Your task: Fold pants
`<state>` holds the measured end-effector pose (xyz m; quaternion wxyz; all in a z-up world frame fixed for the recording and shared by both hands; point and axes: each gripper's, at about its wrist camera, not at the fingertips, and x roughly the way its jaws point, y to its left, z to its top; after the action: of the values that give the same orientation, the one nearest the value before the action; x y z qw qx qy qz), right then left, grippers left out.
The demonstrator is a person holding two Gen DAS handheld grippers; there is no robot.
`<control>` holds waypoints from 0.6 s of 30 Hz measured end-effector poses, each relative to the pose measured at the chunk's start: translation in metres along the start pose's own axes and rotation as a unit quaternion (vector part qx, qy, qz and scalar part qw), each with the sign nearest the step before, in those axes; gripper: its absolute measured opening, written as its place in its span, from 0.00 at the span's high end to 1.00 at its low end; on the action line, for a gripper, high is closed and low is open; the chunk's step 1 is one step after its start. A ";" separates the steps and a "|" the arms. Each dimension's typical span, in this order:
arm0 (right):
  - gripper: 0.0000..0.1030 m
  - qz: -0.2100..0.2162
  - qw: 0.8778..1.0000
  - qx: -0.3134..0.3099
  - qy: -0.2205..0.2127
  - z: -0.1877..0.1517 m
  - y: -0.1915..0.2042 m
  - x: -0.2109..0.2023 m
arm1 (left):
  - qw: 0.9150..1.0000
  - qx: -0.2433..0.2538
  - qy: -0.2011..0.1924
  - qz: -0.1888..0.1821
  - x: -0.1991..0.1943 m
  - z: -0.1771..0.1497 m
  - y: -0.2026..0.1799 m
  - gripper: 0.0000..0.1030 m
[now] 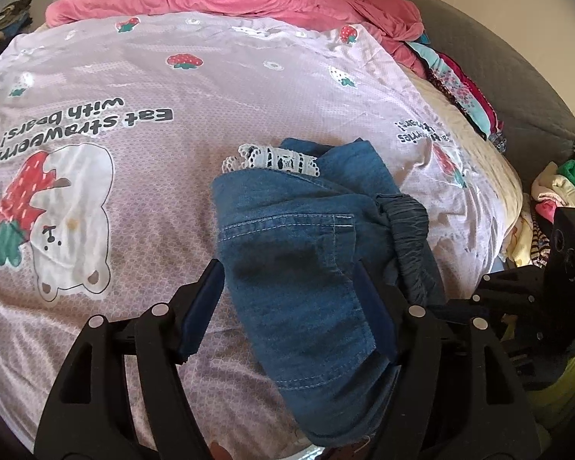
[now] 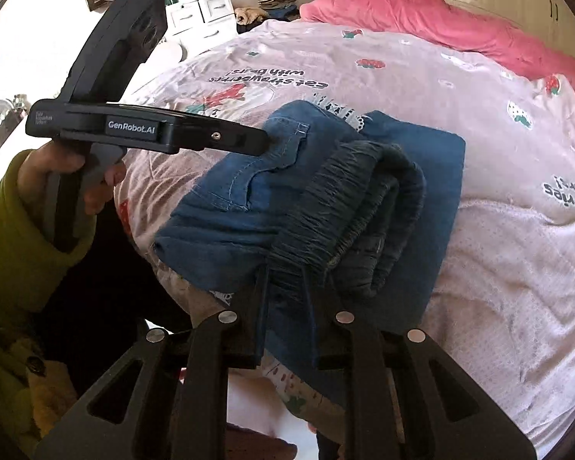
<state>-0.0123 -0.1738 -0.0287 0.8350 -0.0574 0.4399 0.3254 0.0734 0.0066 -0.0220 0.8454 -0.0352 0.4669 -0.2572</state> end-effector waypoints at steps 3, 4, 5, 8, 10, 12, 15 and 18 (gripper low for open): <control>0.80 -0.004 1.000 -0.008 0.001 0.001 0.004 0.001 | 1.000 0.009 -0.005 0.005 -0.005 -0.001 -0.005 0.38; 0.72 -0.003 1.000 -0.011 -0.003 0.002 0.005 0.000 | 1.000 0.013 -0.008 0.008 -0.007 -0.001 -0.008 0.36; 0.69 -0.007 1.000 -0.017 -0.009 0.002 0.008 -0.004 | 1.000 0.016 -0.009 0.010 -0.009 -0.002 -0.009 0.35; 0.67 -0.013 0.999 -0.024 -0.023 0.004 0.011 -0.011 | 0.999 0.023 -0.016 0.016 -0.014 -0.003 -0.014 0.35; 0.67 -0.015 0.999 -0.024 -0.030 0.006 0.010 -0.016 | 0.999 0.024 -0.020 0.020 -0.019 -0.003 -0.014 0.33; 0.67 -0.019 0.999 -0.020 -0.040 0.007 0.008 -0.023 | 0.999 0.023 -0.024 0.022 -0.023 -0.004 -0.014 0.32; 0.66 -0.028 0.998 -0.014 -0.055 0.009 0.004 -0.033 | 0.999 0.022 -0.031 0.026 -0.029 -0.004 -0.014 0.31; 0.53 -0.041 0.997 0.001 -0.072 0.010 -0.002 -0.043 | 0.999 0.021 -0.036 0.031 -0.034 -0.004 -0.016 0.28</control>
<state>-0.0211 -0.1932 0.0106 0.8773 -0.0513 0.3760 0.2940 0.0491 0.0091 0.0068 0.8696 -0.0122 0.4317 -0.2394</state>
